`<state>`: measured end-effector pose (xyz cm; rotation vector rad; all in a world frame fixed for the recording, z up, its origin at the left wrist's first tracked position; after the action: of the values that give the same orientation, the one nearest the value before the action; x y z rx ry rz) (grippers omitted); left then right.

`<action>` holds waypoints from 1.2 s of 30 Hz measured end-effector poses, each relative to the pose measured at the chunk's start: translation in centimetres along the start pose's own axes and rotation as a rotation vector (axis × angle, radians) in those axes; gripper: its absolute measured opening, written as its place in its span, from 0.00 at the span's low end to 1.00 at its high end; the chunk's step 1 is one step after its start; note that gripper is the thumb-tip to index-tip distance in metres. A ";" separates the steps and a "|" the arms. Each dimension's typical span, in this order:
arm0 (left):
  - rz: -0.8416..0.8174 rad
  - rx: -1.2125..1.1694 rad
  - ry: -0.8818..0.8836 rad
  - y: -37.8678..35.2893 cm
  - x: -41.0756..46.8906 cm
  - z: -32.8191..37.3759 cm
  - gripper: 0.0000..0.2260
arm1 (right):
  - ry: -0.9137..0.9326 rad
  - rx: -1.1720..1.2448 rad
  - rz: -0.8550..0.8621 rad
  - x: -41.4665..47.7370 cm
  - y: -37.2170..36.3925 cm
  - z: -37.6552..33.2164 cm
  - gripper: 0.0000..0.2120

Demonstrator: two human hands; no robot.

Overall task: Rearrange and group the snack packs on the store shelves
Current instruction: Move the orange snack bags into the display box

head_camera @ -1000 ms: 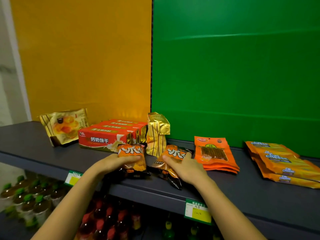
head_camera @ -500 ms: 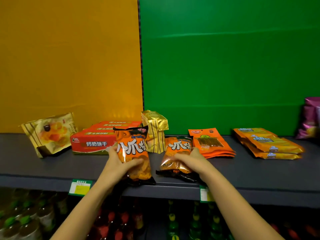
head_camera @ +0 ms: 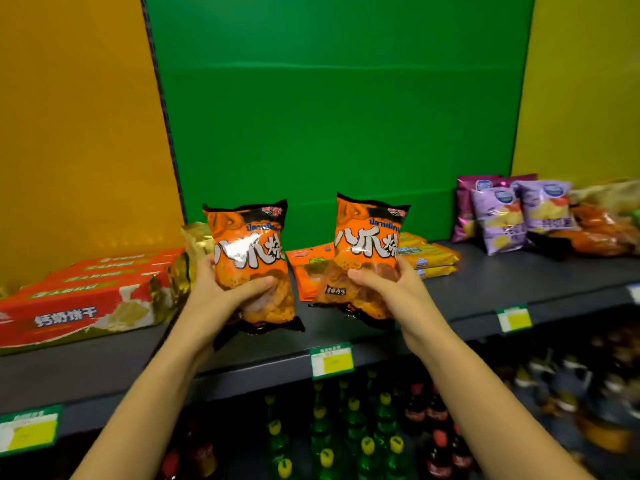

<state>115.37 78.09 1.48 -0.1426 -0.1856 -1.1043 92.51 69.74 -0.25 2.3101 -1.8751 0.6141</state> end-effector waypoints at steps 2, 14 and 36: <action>-0.037 -0.017 -0.010 -3.8 0.3 -0.3 0.37 | 0.010 0.008 0.080 0.0 4.0 -0.6 0.27; -0.183 -0.107 -0.032 -30.1 -0.4 -2.1 0.30 | 0.019 -0.065 0.349 -0.4 31.0 -5.1 0.29; -0.405 -0.195 -0.046 -70.5 -1.5 -4.7 0.32 | 0.026 -0.228 0.560 3.6 66.2 -8.5 0.29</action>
<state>51.91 47.18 -1.91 -0.3151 -0.1511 -1.5236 27.63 53.73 -2.40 1.6279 -2.4415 0.4390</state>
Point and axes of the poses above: each hand's wrist, its own x-axis towards the middle knuckle, its own y-axis out of the back of the hand, z = x × y, the point moved 4 cm from there along x, towards the middle knuckle, and after that the axes turned 8 degrees about y, right-handed, at the moved point
